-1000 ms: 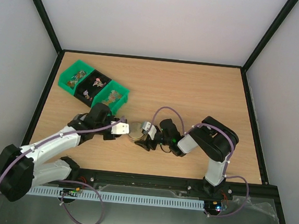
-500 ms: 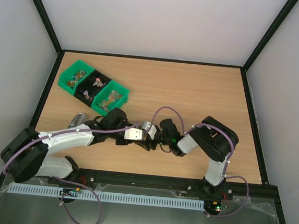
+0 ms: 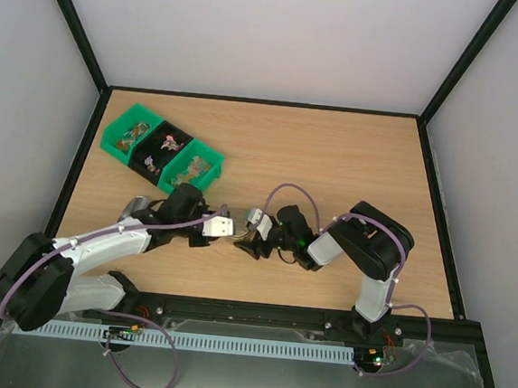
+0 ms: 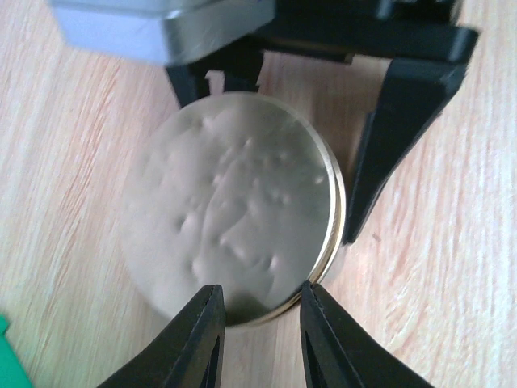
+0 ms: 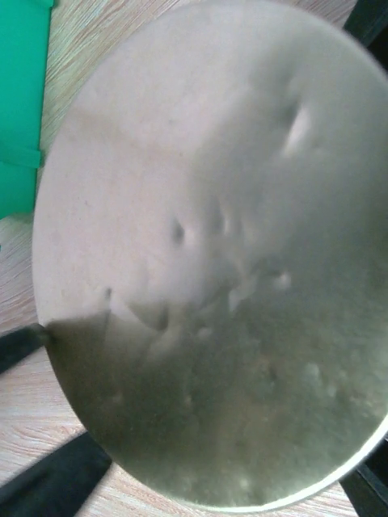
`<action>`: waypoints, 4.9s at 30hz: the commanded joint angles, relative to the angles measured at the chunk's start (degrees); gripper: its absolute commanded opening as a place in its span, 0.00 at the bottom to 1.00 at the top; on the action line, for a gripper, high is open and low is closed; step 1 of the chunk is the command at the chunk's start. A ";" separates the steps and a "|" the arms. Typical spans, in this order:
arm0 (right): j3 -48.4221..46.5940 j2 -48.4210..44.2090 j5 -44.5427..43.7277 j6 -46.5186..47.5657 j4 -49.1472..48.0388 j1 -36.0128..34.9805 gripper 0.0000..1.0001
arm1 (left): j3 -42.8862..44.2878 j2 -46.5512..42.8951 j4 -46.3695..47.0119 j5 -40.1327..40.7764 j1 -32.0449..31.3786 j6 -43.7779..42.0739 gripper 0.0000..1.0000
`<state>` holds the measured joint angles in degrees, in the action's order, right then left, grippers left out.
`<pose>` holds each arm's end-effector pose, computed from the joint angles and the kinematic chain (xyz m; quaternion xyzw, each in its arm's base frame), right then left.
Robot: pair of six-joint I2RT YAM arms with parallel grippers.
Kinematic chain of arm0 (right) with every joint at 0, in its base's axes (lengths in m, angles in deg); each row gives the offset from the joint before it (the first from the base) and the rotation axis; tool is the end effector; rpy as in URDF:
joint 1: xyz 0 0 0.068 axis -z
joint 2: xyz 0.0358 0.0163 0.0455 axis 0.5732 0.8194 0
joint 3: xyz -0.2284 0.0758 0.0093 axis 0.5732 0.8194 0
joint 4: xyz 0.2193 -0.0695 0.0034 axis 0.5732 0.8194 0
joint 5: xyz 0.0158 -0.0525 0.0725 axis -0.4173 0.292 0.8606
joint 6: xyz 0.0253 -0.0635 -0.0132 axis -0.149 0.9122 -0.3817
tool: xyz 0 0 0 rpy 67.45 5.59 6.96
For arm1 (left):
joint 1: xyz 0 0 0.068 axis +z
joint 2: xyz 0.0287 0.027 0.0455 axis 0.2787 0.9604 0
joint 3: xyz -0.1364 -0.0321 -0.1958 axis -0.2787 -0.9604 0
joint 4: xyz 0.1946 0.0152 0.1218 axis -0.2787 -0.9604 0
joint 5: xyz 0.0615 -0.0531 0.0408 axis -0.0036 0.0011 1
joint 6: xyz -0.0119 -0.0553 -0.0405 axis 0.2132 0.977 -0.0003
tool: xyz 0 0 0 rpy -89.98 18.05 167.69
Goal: Pack the candies
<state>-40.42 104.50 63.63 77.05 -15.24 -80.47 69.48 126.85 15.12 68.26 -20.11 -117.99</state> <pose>0.1993 0.2330 0.0989 -0.4951 0.6322 0.3038 0.5127 0.1772 -0.1516 0.1548 0.6404 0.6392 -0.1080 0.4119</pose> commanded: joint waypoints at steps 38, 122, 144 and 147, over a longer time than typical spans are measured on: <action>1.43 0.31 3.61 1.51 6.08 -0.72 0.26 | -4.93 -1.00 0.39 11.31 1.74 -5.50 0.26; 1.22 0.05 0.68 -5.25 5.27 -0.68 0.19 | 6.27 8.92 2.88 -2.85 -2.09 20.48 0.92; 1.57 -0.02 1.23 -4.47 5.10 -0.67 0.19 | 10.99 14.16 1.33 -3.97 -2.82 17.05 0.88; 1.57 0.03 1.04 -4.56 5.09 -0.67 0.19 | 11.25 14.27 1.19 -4.48 -2.82 16.91 0.90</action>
<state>-39.16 102.81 61.31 72.81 -14.58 -79.86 78.99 139.40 14.94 66.62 -21.90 -100.26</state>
